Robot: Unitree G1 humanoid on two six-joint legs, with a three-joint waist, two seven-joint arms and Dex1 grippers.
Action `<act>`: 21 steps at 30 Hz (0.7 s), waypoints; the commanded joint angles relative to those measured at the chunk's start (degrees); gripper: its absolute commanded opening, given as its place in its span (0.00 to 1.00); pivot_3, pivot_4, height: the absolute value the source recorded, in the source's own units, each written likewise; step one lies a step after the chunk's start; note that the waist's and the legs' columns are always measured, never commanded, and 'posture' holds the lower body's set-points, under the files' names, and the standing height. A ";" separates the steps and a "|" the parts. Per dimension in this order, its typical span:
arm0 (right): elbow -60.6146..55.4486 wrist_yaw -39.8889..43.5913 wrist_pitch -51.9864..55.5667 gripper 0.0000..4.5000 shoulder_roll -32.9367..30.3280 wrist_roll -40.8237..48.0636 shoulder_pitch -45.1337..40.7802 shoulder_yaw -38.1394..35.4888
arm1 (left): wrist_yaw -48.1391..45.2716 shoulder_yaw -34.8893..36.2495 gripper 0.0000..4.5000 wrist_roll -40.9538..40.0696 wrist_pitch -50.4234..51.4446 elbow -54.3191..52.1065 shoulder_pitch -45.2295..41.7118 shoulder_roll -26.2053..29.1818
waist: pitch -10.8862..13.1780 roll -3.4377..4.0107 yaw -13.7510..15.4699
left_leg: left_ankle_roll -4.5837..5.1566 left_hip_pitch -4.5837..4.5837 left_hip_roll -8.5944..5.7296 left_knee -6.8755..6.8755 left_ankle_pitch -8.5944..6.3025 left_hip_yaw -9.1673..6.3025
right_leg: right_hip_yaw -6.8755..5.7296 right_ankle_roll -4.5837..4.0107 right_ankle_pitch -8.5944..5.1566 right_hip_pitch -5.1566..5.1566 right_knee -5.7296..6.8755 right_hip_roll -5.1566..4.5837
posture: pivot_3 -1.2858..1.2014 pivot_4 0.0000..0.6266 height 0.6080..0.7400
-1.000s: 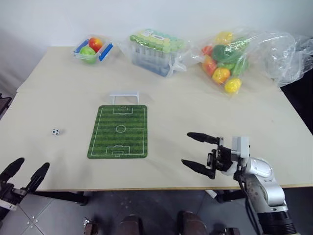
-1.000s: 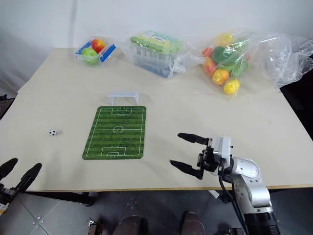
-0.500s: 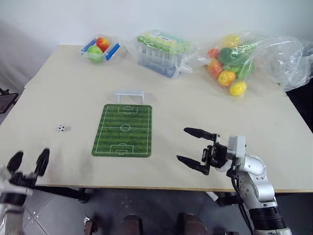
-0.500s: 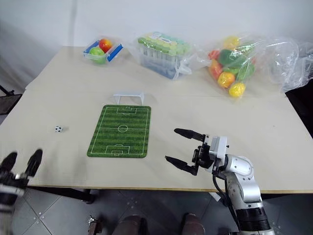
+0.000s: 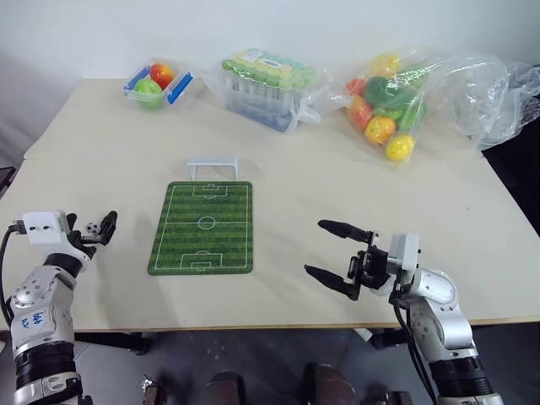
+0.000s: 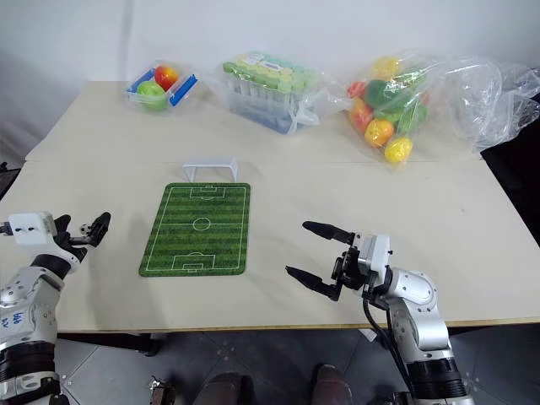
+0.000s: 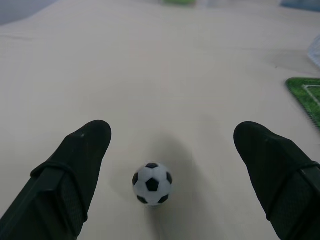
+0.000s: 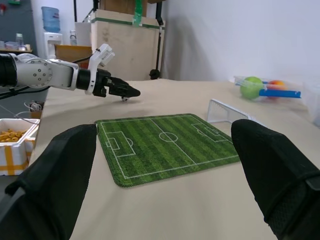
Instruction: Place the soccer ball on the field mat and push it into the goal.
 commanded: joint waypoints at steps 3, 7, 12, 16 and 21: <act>-3.37 -1.83 -1.59 1.00 0.08 -0.23 1.30 -0.64 | -1.46 0.10 0.95 0.39 -1.24 4.02 -1.34 1.62 | 0.00 0.00 0.03 | 0.00 0.01 0.01 0.02 0.00 0.02 | 0.03 0.00 0.00 -0.01 0.03 0.00 | 0.52 0.24 1.00; -3.51 -2.10 -1.83 1.00 0.03 -0.33 1.87 -0.37 | -2.51 -0.41 0.72 0.50 -2.73 6.88 -2.25 1.17 | 0.00 -0.01 0.07 | 0.00 0.02 0.01 0.05 0.00 0.05 | 0.06 0.00 0.00 -0.02 0.07 0.00 | 0.52 0.24 1.00; -3.17 -2.19 -1.86 1.00 0.12 -0.35 1.68 -0.24 | -2.43 -0.56 0.38 0.83 -6.35 10.37 -3.46 0.50 | -0.01 0.00 0.13 | 0.00 0.04 0.01 0.05 0.00 0.06 | 0.07 0.00 0.00 -0.02 0.10 0.00 | 0.52 0.24 1.00; -2.84 -1.91 -1.75 1.00 0.11 -0.14 1.41 -0.25 | -2.95 -1.20 0.19 0.86 -7.79 11.39 -3.16 0.13 | 0.00 0.00 0.10 | 0.00 0.05 0.01 0.07 0.00 0.07 | 0.09 0.00 0.00 -0.02 0.12 0.00 | 0.52 0.24 1.00; -2.01 0.26 -2.08 1.00 -0.13 0.69 0.35 -0.16 | -8.77 -0.52 0.19 -0.89 -12.74 9.02 0.30 0.74 | -0.01 0.00 0.07 | 0.00 0.07 0.01 0.06 0.00 0.13 | 0.14 0.00 0.00 -0.04 0.13 0.00 | 0.52 0.24 1.00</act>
